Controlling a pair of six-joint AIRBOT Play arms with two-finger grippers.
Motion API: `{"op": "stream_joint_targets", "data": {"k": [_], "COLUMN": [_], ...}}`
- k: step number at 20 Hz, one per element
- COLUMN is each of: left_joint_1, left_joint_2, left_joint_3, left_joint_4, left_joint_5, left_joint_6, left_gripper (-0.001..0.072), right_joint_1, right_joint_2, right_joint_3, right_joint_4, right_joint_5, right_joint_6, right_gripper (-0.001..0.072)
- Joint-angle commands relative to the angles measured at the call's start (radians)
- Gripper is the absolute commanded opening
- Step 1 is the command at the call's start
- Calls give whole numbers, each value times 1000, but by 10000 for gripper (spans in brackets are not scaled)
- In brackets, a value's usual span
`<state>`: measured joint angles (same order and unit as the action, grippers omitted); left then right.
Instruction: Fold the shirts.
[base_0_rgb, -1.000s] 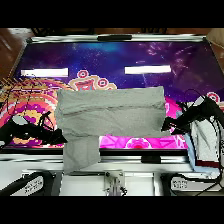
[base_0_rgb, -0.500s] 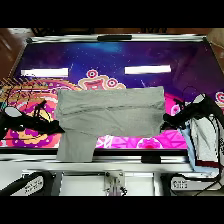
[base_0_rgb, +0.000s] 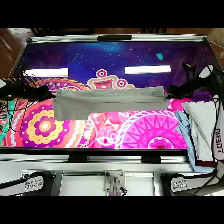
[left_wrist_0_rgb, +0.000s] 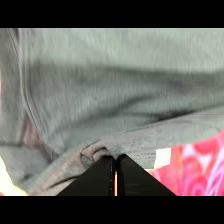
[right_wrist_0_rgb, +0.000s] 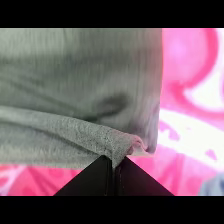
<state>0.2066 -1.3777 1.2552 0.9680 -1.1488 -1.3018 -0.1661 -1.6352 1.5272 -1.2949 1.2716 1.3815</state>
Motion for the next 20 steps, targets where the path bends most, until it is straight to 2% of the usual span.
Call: {"op": "stream_joint_targets", "data": {"k": [1,7,8,9,10,11,12,13,14,15,18,20], "left_joint_1": [1,0,-1,-2,-2,0,1,5,7,10,10,10], "left_joint_2": [-157,-307,-327,-343,-354,-358,-357,-357,-357,-357,-352,-344], "left_joint_3": [156,217,217,217,217,217,218,224,230,237,254,269], "left_joint_4": [-22,-79,-79,-80,-94,-97,-97,-97,-97,-97,-98,-98], "left_joint_5": [29,94,92,87,69,47,27,-3,-25,-43,-77,-102], "left_joint_6": [-66,-82,-97,-110,-108,-106,-93,-66,-60,-61,-61,-60], "left_gripper": [30,31,32,71,251,510,620,616,615,610,607,607], "right_joint_1": [51,63,64,64,63,58,48,32,11,-14,-62,-63], "right_joint_2": [-130,-264,-277,-281,-277,-266,-250,-235,-226,-227,-276,-316], "right_joint_3": [174,219,219,219,219,219,219,219,219,218,218,218], "right_joint_4": [-66,-57,-52,-31,-3,2,-10,-17,-6,36,212,230], "right_joint_5": [-38,-69,-65,-65,-62,-50,-42,-36,-37,-36,-19,-3], "right_joint_6": [47,125,126,121,87,57,52,49,53,56,52,45], "right_gripper": [61,65,128,294,491,510,510,510,543,635,635,635]}}
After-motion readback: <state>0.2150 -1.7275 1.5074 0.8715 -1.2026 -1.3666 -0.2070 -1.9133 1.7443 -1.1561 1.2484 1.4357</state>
